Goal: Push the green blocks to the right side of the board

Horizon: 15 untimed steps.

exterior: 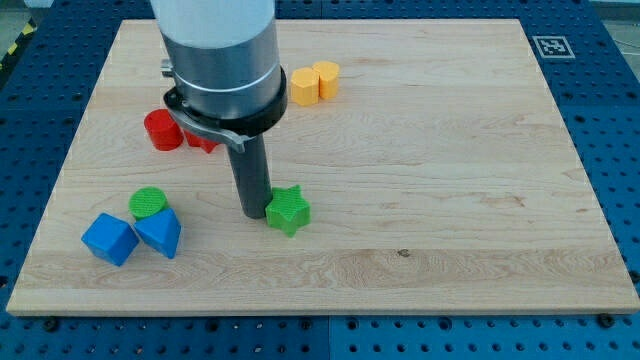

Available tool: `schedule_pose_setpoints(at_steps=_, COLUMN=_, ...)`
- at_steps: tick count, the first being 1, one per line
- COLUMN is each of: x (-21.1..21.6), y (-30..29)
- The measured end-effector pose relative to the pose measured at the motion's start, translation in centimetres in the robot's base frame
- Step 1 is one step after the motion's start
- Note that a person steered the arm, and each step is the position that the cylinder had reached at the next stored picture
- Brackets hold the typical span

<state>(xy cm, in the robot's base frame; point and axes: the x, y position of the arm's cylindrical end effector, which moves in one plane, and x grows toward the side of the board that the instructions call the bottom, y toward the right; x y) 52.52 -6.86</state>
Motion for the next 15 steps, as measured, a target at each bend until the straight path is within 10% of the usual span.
schedule_pose_setpoints(at_steps=2, x=0.8, y=0.6)
schedule_pose_setpoints(at_steps=6, x=-1.3, y=-18.3)
schedule_pose_setpoints(at_steps=15, x=-0.8, y=-10.8)
